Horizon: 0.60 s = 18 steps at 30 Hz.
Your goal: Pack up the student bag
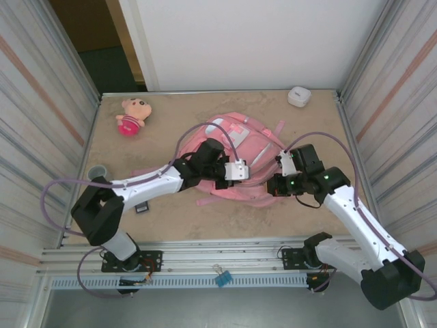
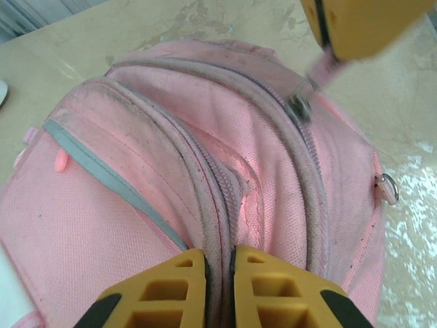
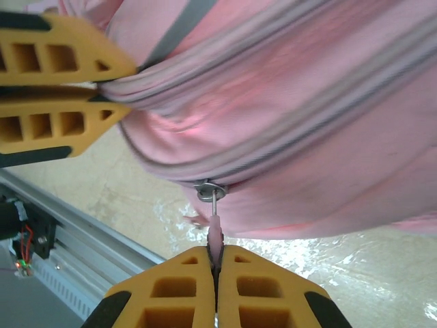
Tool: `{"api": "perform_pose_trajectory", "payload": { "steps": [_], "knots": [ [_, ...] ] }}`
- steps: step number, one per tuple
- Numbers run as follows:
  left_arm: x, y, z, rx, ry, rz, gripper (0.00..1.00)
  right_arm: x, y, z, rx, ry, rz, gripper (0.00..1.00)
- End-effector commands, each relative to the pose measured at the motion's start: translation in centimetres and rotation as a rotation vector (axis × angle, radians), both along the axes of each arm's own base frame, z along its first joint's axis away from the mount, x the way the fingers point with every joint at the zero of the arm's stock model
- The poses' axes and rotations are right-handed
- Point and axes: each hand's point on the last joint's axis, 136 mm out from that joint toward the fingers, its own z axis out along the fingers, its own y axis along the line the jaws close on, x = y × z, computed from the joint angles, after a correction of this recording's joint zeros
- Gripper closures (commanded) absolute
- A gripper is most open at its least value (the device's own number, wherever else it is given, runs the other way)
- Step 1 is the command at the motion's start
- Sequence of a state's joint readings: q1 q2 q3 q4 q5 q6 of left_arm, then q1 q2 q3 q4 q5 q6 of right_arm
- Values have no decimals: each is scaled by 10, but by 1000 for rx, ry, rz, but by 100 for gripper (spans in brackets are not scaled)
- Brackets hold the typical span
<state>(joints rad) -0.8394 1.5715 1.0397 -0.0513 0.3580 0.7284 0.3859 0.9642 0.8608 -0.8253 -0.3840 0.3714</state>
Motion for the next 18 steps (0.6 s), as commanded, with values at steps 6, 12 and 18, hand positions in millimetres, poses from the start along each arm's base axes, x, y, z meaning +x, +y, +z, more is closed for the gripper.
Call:
{"api": "perform_pose_trajectory", "payload": {
  "steps": [6, 12, 18],
  "knots": [
    [-31, 56, -20, 96, 78, -27, 100, 8, -8, -8, 4, -1, -17, 100],
    [-33, 72, -11, 51, 84, 52, 61, 10, 10, 0, 107, -23, 28, 100],
    [-24, 43, 25, -56, 133, 229, 23, 6, 17, 3, 117, -38, 58, 100]
  ]
}}
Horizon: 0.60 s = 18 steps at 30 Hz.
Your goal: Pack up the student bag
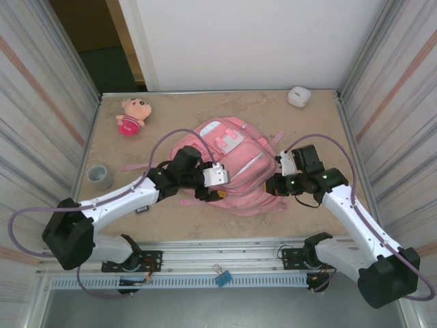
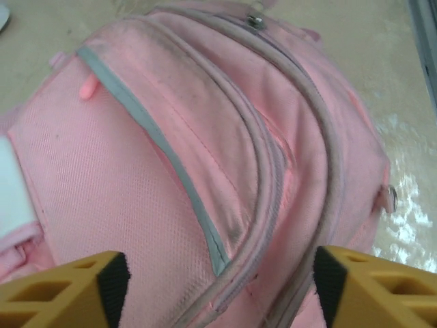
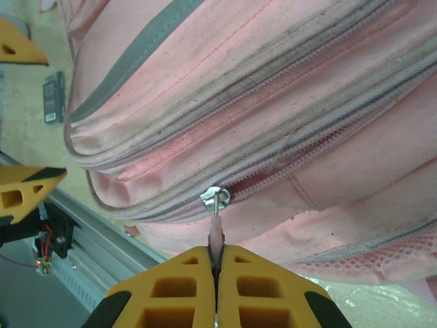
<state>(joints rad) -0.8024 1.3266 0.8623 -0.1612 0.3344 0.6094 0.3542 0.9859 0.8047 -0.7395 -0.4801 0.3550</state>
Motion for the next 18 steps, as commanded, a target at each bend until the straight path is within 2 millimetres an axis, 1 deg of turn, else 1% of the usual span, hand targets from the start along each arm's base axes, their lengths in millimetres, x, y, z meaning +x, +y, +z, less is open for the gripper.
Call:
{"api": "perform_pose_trajectory", "payload": {
  "steps": [1, 4, 7, 9, 12, 15, 17, 18],
  "knots": [
    [3, -27, 29, -69, 7, 109, 22, 2, 8, 12, 43, -47, 23, 100],
    [3, -56, 35, -65, -37, 115, 22, 2, 8, 11, 41, -43, 28, 100],
    [11, -74, 26, -36, -46, 134, 22, 1, 8, 12, 40, -44, 31, 100],
    [15, -81, 16, -20, -25, 139, 25, 0, 8, 12, 39, -47, 30, 100],
    [13, -87, -1, 12, 5, 120, 33, -2, 6, 12, 33, -51, 27, 100],
    [7, -84, -17, 42, 23, 105, 42, -3, 3, 9, 22, -52, 20, 100],
    [4, -79, -23, 53, 24, 99, 54, -3, 2, 7, 16, -53, 14, 100],
    [2, -75, -26, 62, 20, 94, 62, -3, 1, 6, 16, -51, 12, 100]
  ]
}}
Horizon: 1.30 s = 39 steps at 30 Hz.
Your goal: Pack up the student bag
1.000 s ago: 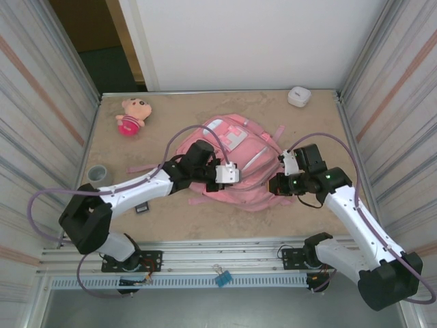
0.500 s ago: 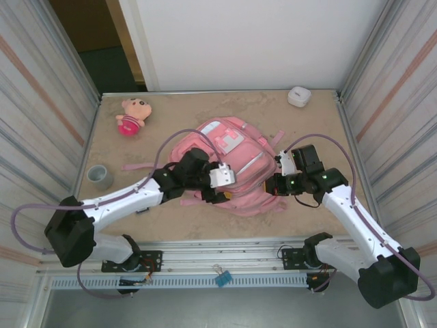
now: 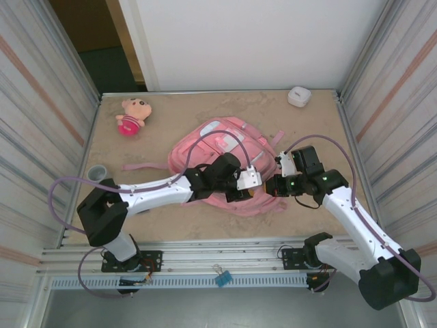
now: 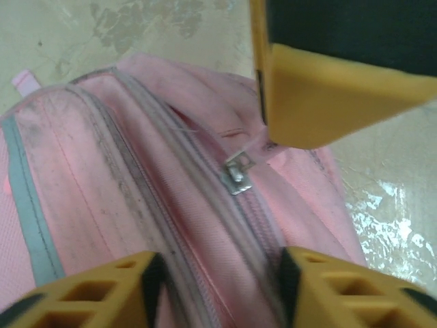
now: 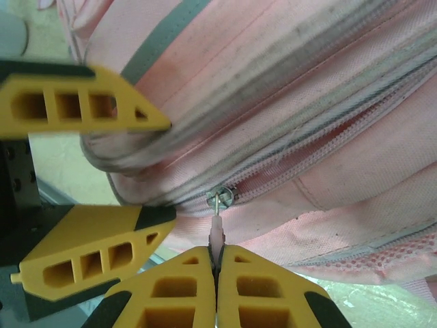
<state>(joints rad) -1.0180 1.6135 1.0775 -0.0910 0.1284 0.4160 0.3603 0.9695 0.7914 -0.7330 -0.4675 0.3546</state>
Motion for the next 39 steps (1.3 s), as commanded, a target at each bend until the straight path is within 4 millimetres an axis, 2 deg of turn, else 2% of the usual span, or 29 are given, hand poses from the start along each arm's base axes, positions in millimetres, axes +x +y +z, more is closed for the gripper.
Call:
{"api": "perform_pose_trajectory", "payload": {
  "steps": [1, 3, 5, 9, 12, 16, 17, 19, 20, 22, 25, 29, 32, 39],
  "knots": [
    [2, 17, -13, 46, -21, 22, 70, -2, 2, 6, 19, -35, 12, 100],
    [0, 28, -17, 77, -40, 23, 88, -1, 0, 3, 11, -30, 7, 100],
    [-4, 39, -19, 97, -54, 10, 99, -2, -1, -3, -2, -20, 3, 100],
    [-19, 59, -20, 99, -58, -66, 100, 0, -3, -13, -16, -12, -11, 100],
    [-22, 75, -16, 75, -47, -76, 100, 6, -12, -22, -57, -13, -59, 100],
    [-21, 90, -10, 62, -52, -50, 100, 12, -13, -18, -27, -26, -79, 100],
    [-20, 90, -6, 50, -58, -43, 95, 12, -10, -14, -7, -31, -69, 100],
    [-16, 86, 6, 9, -68, -16, 68, 11, -4, -8, 27, -45, -50, 100],
    [-13, 83, 11, -10, -74, -4, 57, 10, -3, -5, 37, -54, -43, 100],
    [-5, 76, 21, -38, -91, 28, 46, 9, -1, -1, 48, -70, -36, 100],
    [10, 61, 31, -50, -89, 86, 38, 6, 3, 7, 78, -87, -13, 100],
    [18, 36, 35, -41, -74, 102, 31, 4, 5, 8, 86, -84, 2, 100],
    [18, 22, 26, -19, -73, 77, 28, 3, 5, 8, 82, -84, 5, 100],
    [18, 10, 13, 5, -48, 35, 21, 2, 5, 12, 87, -98, 14, 100]
  ]
}}
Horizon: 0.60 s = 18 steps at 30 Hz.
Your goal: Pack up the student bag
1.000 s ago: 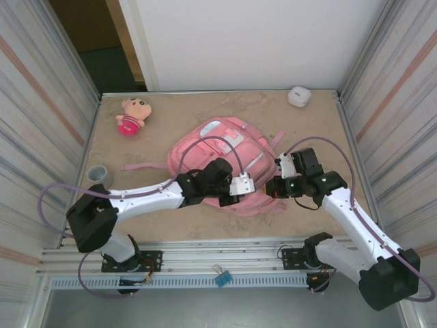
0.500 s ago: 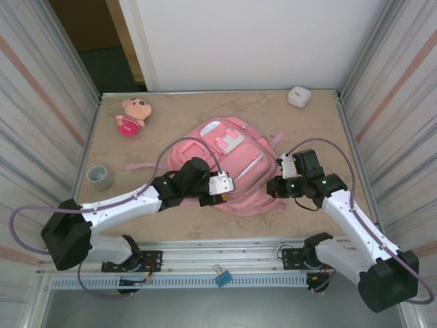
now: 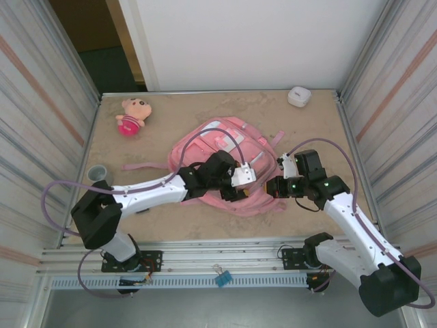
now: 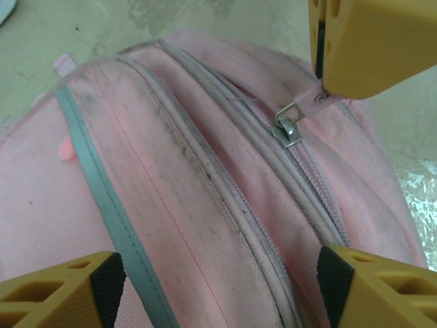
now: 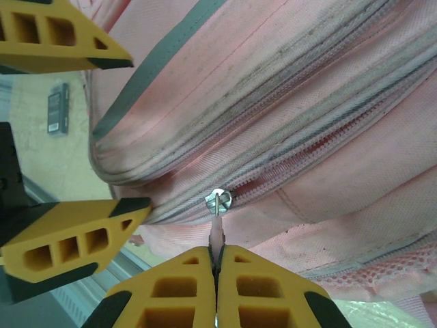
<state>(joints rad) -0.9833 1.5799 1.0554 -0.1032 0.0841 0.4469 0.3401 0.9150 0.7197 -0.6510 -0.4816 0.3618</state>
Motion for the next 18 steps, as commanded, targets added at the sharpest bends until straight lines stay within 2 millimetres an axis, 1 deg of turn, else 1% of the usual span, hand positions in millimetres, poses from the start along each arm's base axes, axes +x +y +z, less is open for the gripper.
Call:
{"api": "perform_pose_trajectory", "payload": {
  "steps": [1, 2, 5, 7, 8, 9, 10, 11, 12, 16, 17, 18],
  "knots": [
    [3, -10, 8, -17, 1, -12, 20, -1, 7, 16, 50, -46, 33, 100],
    [5, -10, 5, -5, -1, -2, 20, -1, 7, 16, 52, -47, 35, 100],
    [23, -7, -5, 49, -30, 78, 20, -3, 8, 17, 56, -50, 38, 100],
    [32, -3, -10, 77, -51, 122, 26, -5, 7, 17, 54, -51, 41, 100],
    [35, -2, -11, 85, -60, 138, 32, -5, 6, 16, 49, -52, 39, 100],
    [36, 0, -11, 88, -63, 143, 41, -5, 4, 16, 40, -52, 33, 100],
    [36, 1, -11, 88, -63, 145, 50, -5, 1, 14, 20, -52, 18, 100],
    [34, 1, -10, 86, -58, 136, 56, -4, -4, 10, -2, -45, 0, 100],
    [29, 2, -9, 82, -48, 118, 61, -3, -9, 7, -26, -40, -24, 100],
    [5, 8, -2, 42, -2, 20, 96, 6, -28, -5, -89, -25, -112, 100],
    [-2, 11, -1, 37, 3, -9, 100, 9, -32, -6, -94, -27, -130, 100],
    [-7, 15, -1, 37, 3, -27, 100, 12, -34, -7, -98, -28, -145, 100]
  ]
}}
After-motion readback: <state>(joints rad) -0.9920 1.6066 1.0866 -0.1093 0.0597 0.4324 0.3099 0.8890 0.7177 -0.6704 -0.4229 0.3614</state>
